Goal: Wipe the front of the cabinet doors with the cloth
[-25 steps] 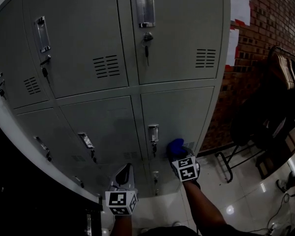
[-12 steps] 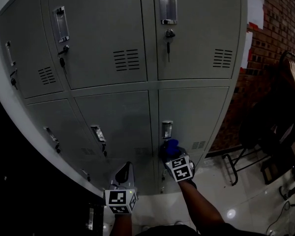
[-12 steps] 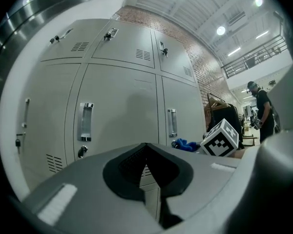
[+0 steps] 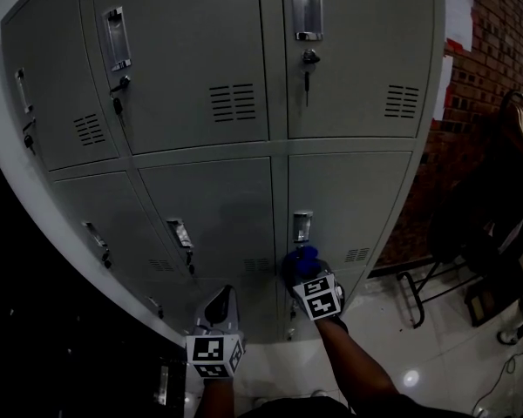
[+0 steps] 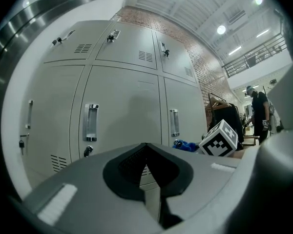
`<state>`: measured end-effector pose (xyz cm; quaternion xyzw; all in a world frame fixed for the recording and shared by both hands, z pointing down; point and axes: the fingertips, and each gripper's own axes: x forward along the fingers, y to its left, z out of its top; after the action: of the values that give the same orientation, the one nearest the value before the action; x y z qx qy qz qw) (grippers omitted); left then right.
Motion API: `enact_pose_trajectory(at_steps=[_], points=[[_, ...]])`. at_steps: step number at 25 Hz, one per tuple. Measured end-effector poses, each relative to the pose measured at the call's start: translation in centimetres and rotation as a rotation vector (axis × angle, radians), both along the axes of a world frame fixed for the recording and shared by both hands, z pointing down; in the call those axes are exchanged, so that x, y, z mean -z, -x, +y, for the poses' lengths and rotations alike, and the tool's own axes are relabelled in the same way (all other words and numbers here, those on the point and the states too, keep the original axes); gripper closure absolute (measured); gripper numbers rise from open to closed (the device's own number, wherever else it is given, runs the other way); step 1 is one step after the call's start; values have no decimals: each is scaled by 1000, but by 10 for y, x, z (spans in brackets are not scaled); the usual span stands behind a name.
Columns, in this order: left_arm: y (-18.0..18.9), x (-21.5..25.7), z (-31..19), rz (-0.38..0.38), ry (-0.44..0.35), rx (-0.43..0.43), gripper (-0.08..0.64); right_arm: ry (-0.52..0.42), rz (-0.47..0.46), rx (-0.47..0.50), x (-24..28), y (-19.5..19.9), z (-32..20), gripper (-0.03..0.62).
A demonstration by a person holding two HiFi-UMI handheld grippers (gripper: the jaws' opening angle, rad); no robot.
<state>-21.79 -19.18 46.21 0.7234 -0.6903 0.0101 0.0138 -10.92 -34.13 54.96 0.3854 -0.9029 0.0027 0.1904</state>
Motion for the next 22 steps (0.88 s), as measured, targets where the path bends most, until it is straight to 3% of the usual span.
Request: enact_pose_trajectory(at_steps=[10,16,22], points=[[-8,-4,-1,-3,12,-18,546,5,-32,4,-3,-22,31,540],[-15,-3,-3,0,6,-28,546,-53,-75,-25,20,-64,48,540],[-33,8,-6,-1,-20,-63,546,-138,-128,-33,69,-80,66,540]])
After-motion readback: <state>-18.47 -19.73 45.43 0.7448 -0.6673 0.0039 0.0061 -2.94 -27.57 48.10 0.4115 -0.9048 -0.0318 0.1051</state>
